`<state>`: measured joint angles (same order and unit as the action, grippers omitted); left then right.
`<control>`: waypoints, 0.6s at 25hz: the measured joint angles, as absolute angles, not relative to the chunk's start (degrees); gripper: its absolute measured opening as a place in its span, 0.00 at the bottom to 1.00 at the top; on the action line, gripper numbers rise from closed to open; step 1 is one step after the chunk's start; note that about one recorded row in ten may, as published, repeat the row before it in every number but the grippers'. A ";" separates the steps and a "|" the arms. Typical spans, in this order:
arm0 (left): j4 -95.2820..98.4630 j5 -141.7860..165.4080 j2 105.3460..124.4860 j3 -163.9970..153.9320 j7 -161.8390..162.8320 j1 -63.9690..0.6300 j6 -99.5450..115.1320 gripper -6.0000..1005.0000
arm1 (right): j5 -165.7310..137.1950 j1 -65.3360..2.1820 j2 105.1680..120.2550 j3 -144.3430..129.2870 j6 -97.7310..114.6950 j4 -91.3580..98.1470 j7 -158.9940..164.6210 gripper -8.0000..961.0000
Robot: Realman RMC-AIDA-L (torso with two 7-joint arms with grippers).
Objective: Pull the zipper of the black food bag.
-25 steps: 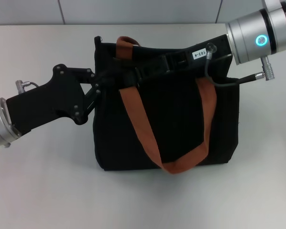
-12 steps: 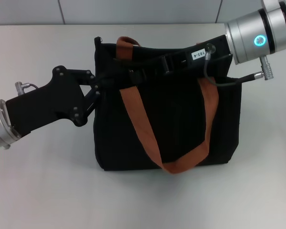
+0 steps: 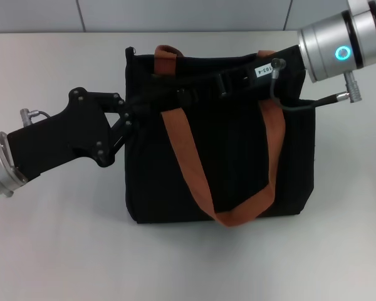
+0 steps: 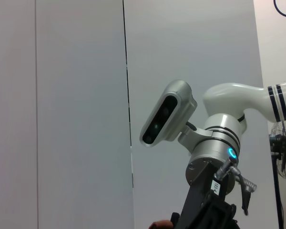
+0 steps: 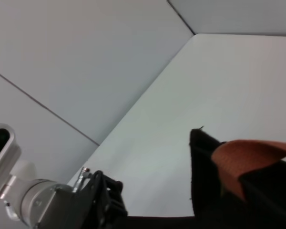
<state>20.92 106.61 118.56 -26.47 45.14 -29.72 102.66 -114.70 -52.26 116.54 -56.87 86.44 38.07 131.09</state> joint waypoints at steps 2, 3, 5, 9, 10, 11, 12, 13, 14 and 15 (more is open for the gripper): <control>20.92 106.61 118.57 -26.39 45.10 -29.71 102.66 0.05 | -115.38 -51.32 116.64 -56.87 86.61 40.25 132.23 0.01; 20.93 106.61 118.57 -26.39 45.07 -29.70 102.67 0.05 | -116.07 -49.99 116.74 -56.89 86.88 43.23 133.86 0.01; 21.03 106.60 118.55 -26.35 45.07 -29.70 102.70 0.05 | -116.36 -49.22 116.75 -56.91 87.05 44.84 134.63 0.01; 21.24 106.02 118.52 -26.30 45.07 -29.65 102.73 0.05 | -117.55 -45.92 116.85 -56.90 87.77 50.83 137.92 0.01; 21.26 105.65 118.50 -26.28 45.06 -29.59 102.73 0.05 | -117.97 -44.95 116.87 -56.80 88.11 52.40 138.59 0.01; 21.26 105.49 118.48 -26.28 45.05 -29.56 102.72 0.05 | -118.40 -44.10 116.89 -56.67 88.49 53.79 139.17 0.01; 21.28 105.37 118.46 -26.28 45.04 -29.54 102.68 0.05 | -118.79 -43.22 116.91 -56.52 88.88 55.11 139.72 0.01; 21.33 105.29 118.43 -26.28 45.03 -29.54 102.60 0.05 | -119.34 -41.65 116.95 -56.03 89.61 57.61 140.72 0.01; 21.37 105.29 118.42 -26.28 45.02 -29.53 102.50 0.05 | -119.34 -41.65 116.95 -56.03 89.61 57.61 140.72 0.01; 21.40 105.29 118.42 -26.28 45.02 -29.53 102.46 0.05 | -119.56 -40.79 116.94 -55.66 90.00 58.87 141.24 0.01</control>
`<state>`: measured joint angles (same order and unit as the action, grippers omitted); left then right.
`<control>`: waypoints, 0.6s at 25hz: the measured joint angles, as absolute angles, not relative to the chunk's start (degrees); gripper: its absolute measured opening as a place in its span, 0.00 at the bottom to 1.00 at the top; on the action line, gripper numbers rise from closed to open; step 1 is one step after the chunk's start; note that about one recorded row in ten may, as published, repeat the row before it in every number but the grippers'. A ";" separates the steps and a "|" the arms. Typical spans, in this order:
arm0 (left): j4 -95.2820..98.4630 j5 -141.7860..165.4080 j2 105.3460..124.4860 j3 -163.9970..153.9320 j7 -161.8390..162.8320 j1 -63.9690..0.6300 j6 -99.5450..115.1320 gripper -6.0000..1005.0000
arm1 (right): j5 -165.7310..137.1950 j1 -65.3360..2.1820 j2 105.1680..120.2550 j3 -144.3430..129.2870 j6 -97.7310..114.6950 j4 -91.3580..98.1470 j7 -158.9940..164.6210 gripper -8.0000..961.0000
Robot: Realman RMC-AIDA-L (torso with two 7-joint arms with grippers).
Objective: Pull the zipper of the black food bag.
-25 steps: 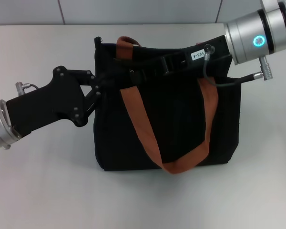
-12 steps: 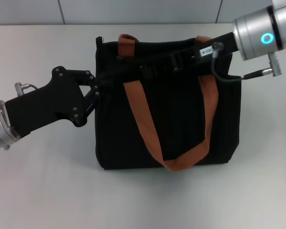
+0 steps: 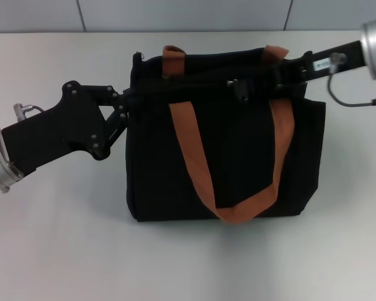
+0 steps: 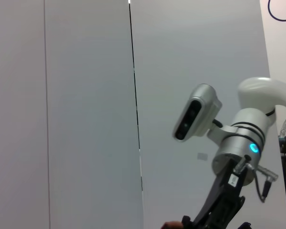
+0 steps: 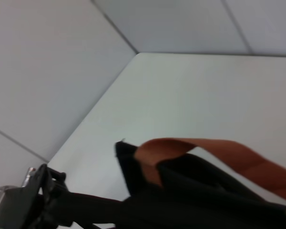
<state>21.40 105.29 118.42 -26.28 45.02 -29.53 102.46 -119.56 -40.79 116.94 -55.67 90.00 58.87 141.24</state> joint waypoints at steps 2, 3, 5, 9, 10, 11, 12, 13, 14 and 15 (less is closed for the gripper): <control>21.43 105.29 118.41 -26.28 45.01 -29.60 102.36 0.06 | -119.70 -38.91 116.94 -54.58 90.91 61.17 141.94 0.01; 21.44 105.29 118.40 -26.28 45.01 -29.66 102.33 0.06 | -119.89 -37.22 116.94 -52.93 91.77 63.15 142.24 0.01; 21.45 105.28 118.39 -26.27 45.02 -29.88 102.26 0.06 | -120.12 -36.30 116.94 -51.54 92.38 64.21 142.32 0.01; 21.57 105.16 118.39 -26.27 45.09 -30.15 102.13 0.06 | -120.79 -34.78 116.92 -47.77 93.88 65.72 142.26 0.01; 21.60 105.12 118.39 -26.28 45.11 -30.24 102.09 0.06 | -120.82 -34.55 116.91 -47.11 94.17 65.81 142.03 0.02; 21.62 105.09 118.39 -26.28 45.13 -30.35 102.04 0.06 | -120.82 -34.38 116.91 -46.66 94.45 65.82 141.79 0.02; 21.62 105.09 118.39 -26.28 45.13 -30.39 102.00 0.06 | -120.67 -34.22 116.91 -46.17 94.77 65.80 141.38 0.02; 21.62 105.09 118.39 -26.28 45.14 -30.47 101.94 0.06 | -119.76 -33.92 116.89 -44.95 95.57 65.57 140.06 0.03; 21.62 105.09 118.39 -26.28 45.15 -30.51 101.90 0.06 | -119.76 -33.92 116.89 -44.95 95.57 65.57 140.06 0.03; 21.62 105.09 118.39 -26.28 45.15 -30.53 101.89 0.06 | -118.86 -33.78 116.89 -44.12 96.10 65.37 139.05 0.04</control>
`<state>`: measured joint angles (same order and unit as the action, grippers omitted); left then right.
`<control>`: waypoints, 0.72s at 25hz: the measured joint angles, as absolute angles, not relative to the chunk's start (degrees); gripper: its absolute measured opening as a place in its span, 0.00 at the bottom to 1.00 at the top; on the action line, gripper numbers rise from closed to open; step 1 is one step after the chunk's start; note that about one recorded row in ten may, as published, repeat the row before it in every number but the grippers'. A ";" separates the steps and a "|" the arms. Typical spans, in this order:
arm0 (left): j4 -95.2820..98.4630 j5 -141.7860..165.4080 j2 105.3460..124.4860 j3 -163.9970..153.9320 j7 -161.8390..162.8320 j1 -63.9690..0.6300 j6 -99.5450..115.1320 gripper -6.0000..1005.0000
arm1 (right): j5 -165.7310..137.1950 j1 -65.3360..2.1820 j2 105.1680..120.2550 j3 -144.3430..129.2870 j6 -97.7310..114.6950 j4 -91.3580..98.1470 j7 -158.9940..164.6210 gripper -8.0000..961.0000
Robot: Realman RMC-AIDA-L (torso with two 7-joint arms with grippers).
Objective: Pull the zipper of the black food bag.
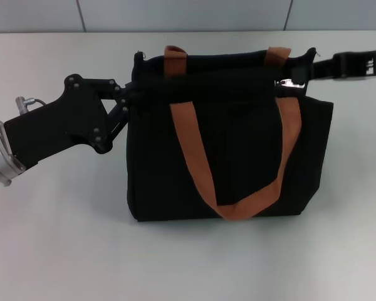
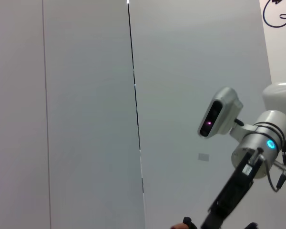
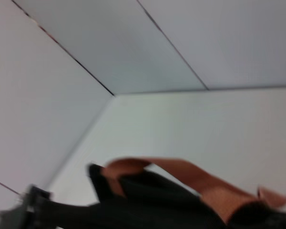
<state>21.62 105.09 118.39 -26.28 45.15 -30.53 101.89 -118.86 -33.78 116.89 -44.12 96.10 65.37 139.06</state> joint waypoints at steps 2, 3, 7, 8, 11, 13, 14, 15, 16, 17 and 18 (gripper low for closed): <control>21.62 105.08 118.39 -26.28 45.26 -30.57 101.84 0.06 | -115.74 -33.23 116.83 -41.77 97.31 64.38 135.82 0.04; 21.62 105.09 118.39 -26.28 45.41 -30.58 101.76 0.06 | -113.18 -32.81 116.71 -40.27 98.04 63.17 133.62 0.05; 21.62 105.09 118.31 -26.28 45.96 -30.46 101.35 0.06 | -100.08 -30.69 115.35 -35.63 102.12 54.42 121.97 0.06; 21.62 105.08 118.30 -26.28 46.30 -30.32 101.31 0.06 | -96.87 -30.27 114.60 -35.41 104.17 51.54 117.79 0.06; 21.62 105.08 118.24 -26.28 46.82 -30.28 101.31 0.06 | -90.91 -29.71 112.51 -35.28 111.70 42.73 104.94 0.17; 21.62 105.09 118.21 -26.28 47.49 -30.25 101.30 0.06 | -89.93 -29.42 111.70 -35.35 116.53 38.29 96.54 0.24; 21.62 105.09 118.19 -26.28 47.77 -30.23 101.28 0.06 | -90.02 -29.07 111.49 -35.54 118.59 36.64 92.17 0.27; 21.62 105.12 118.19 -26.30 47.96 -30.21 101.26 0.06 | -90.67 -28.42 111.49 -35.98 120.24 35.19 87.36 0.30; 21.62 105.12 118.19 -26.30 47.96 -30.21 101.26 0.06 | -91.34 -27.92 111.62 -36.32 120.81 34.75 84.55 0.33; 21.66 105.28 118.17 -26.39 48.42 -30.19 101.17 0.06 | -92.53 -27.23 111.93 -36.76 121.41 34.33 80.92 0.36; 21.99 105.41 118.14 -26.57 49.09 -30.18 101.09 0.06 | -93.87 -26.62 112.38 -37.25 121.53 34.17 77.73 0.39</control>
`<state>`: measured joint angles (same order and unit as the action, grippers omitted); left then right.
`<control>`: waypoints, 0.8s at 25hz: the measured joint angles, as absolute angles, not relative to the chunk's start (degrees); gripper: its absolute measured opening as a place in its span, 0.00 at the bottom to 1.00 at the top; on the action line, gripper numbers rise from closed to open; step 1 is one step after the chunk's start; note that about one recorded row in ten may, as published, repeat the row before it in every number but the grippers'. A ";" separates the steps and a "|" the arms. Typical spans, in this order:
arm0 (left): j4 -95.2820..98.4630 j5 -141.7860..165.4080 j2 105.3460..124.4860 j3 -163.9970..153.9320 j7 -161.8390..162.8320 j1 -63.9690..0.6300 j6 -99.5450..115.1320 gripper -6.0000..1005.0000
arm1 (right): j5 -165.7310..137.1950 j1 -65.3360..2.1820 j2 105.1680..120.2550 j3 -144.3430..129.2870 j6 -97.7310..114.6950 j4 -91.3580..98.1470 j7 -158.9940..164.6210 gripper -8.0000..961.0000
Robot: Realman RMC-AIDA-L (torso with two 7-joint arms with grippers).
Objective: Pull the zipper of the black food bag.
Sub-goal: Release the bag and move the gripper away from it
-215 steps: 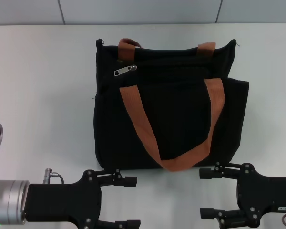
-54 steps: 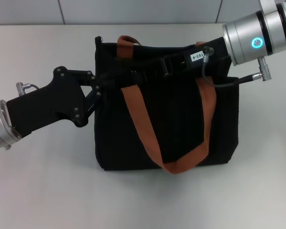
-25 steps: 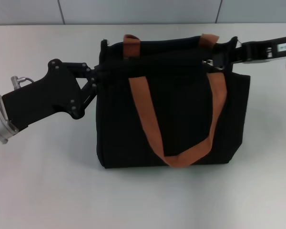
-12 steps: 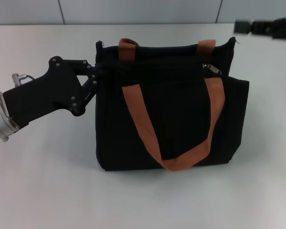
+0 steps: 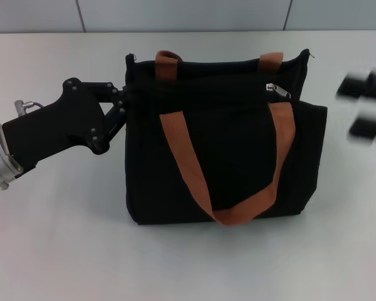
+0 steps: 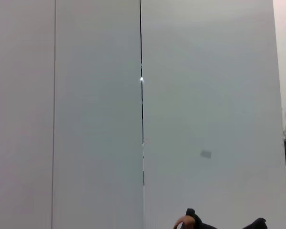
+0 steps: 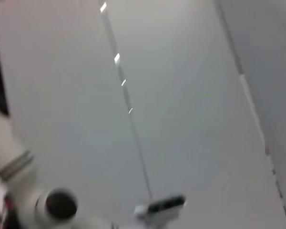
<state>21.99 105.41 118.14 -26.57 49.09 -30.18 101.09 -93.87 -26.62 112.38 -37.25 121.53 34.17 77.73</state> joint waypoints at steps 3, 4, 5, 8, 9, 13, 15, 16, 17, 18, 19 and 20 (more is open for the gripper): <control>22.43 105.48 118.11 -26.70 50.08 -30.09 100.92 0.06 | -100.10 -25.04 114.16 -38.07 121.63 33.79 67.73 0.48; 22.48 105.52 118.11 -26.71 50.42 -30.04 100.86 0.06 | -102.22 -24.63 114.77 -38.10 121.43 33.53 65.26 0.52; 22.50 105.53 118.11 -26.74 50.71 -30.02 100.80 0.07 | -104.12 -24.22 115.31 -38.10 121.07 33.24 63.05 0.56; 22.82 105.58 118.10 -26.87 51.74 -29.94 100.66 0.07 | -110.28 -23.30 116.47 -37.91 119.13 32.76 57.63 0.68; 22.95 105.60 118.08 -26.90 51.89 -29.93 100.64 0.07 | -112.43 -23.01 116.85 -37.86 117.88 32.61 56.23 0.72; 23.05 105.69 117.81 -26.99 52.83 -29.81 100.34 0.07 | -116.83 -22.01 117.46 -37.97 112.76 30.95 52.39 0.83; 23.05 105.74 117.65 -27.08 53.32 -29.68 100.09 0.07 | -117.97 -21.82 117.52 -38.02 110.46 29.22 50.01 0.86; 23.05 105.74 117.65 -27.08 53.32 -29.68 100.09 0.07 | -118.32 -21.81 117.53 -38.04 109.72 28.52 49.28 0.86; 23.05 105.74 117.63 -27.08 53.25 -29.61 100.02 0.07 | -118.62 -21.80 117.53 -38.07 109.12 27.89 48.67 0.86; 23.05 105.74 117.65 -27.08 53.14 -29.57 99.89 0.07 | -118.83 -21.82 117.54 -38.09 108.68 27.45 48.35 0.86; 23.05 105.74 117.70 -27.08 53.04 -29.56 99.71 0.07 | -118.93 -21.84 117.54 -38.10 108.54 27.22 48.19 0.86; 23.05 105.74 117.79 -27.08 52.96 -29.55 99.41 0.07 | -118.99 -21.85 117.55 -38.11 108.45 27.10 48.11 0.86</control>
<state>23.05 105.74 117.79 -27.08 52.96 -29.55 99.41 -118.99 -21.85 117.55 -38.11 108.45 27.10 48.12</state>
